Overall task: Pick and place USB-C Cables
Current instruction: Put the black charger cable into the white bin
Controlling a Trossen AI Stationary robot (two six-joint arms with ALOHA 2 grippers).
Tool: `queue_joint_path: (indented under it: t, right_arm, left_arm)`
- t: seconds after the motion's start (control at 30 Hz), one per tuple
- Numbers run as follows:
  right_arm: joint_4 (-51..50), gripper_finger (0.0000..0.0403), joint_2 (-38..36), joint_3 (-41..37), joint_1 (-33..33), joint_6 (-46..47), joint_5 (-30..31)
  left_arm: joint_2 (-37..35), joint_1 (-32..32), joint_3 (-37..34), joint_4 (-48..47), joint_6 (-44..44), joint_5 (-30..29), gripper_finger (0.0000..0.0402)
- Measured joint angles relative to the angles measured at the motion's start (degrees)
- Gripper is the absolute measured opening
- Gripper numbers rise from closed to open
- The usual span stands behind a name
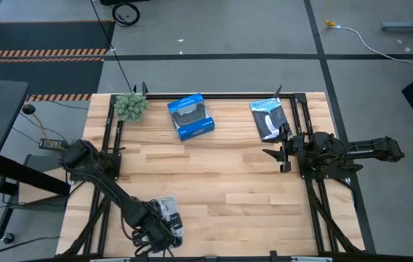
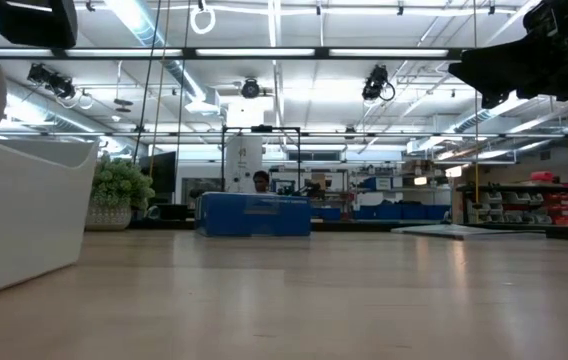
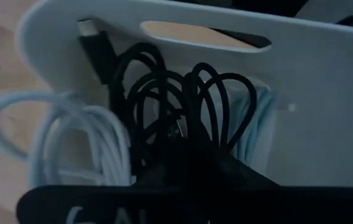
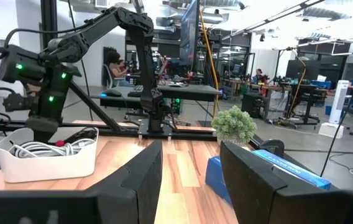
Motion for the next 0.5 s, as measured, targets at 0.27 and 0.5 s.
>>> queue_joint_path:
  t: [0.27,0.5]
  right_arm:
    - [0.0,0.0169,0.0,0.0,0.01,0.0,0.0]
    - [-0.02,0.0169,0.0,0.0,0.01,0.01,0.0]
  left_arm:
    - [0.79,1.09,0.02,-0.05,-0.79,0.0,0.0061]
    - [0.53,2.26,0.01,-2.31,-4.11,-0.34,0.0142]
